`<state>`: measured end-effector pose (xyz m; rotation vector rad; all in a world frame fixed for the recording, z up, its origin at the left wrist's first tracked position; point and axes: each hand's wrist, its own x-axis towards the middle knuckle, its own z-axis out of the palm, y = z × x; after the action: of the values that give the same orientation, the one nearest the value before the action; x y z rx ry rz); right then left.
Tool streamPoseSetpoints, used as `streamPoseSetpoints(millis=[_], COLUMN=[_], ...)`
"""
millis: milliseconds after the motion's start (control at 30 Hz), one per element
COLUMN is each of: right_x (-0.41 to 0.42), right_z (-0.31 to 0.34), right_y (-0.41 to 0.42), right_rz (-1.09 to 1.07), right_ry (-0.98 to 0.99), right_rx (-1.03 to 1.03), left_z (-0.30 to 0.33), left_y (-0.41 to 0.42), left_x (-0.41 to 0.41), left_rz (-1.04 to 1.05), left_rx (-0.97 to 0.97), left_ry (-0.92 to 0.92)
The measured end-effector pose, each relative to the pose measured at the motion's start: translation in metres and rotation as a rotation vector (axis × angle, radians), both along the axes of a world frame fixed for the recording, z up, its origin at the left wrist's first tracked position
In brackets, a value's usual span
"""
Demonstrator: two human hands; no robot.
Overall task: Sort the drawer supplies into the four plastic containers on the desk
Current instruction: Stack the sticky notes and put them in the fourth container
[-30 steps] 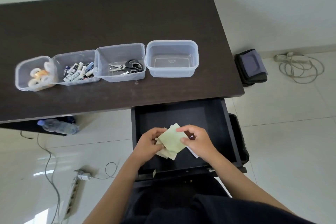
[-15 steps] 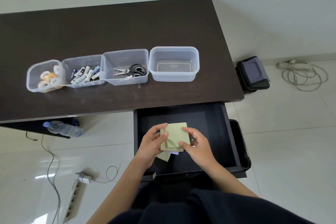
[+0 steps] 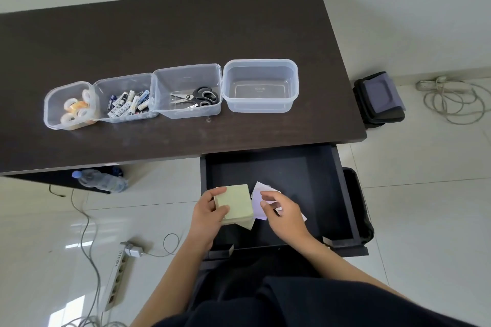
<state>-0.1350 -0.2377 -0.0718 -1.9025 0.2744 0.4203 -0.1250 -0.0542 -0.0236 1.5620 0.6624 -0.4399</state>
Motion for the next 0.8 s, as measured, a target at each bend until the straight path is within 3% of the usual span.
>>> streamPoseSetpoints(millis=[67, 200, 300, 800], right_x=[0.004, 0.008, 0.007, 0.018], right_z=[-0.01, -0.03, -0.043, -0.059], right_y=[0.004, 0.024, 0.038, 0.064], right_rz=[0.011, 0.272, 0.421, 0.341], right_ry=[0.039, 0.224, 0.265, 0.194], right_rx=[-0.047, -0.17, -0.404, -0.805], left_z=[0.0, 0.003, 0.009, 0.02], left_y=[0.013, 0.032, 0.039, 0.055], left_x=[-0.008, -0.023, -0.031, -0.054], left_rz=[0.019, 0.088, 0.137, 0.137], left_rx=[0.015, 0.027, -0.031, -0.133], left_ry=[-0.001, 0.016, 0.031, 0.016])
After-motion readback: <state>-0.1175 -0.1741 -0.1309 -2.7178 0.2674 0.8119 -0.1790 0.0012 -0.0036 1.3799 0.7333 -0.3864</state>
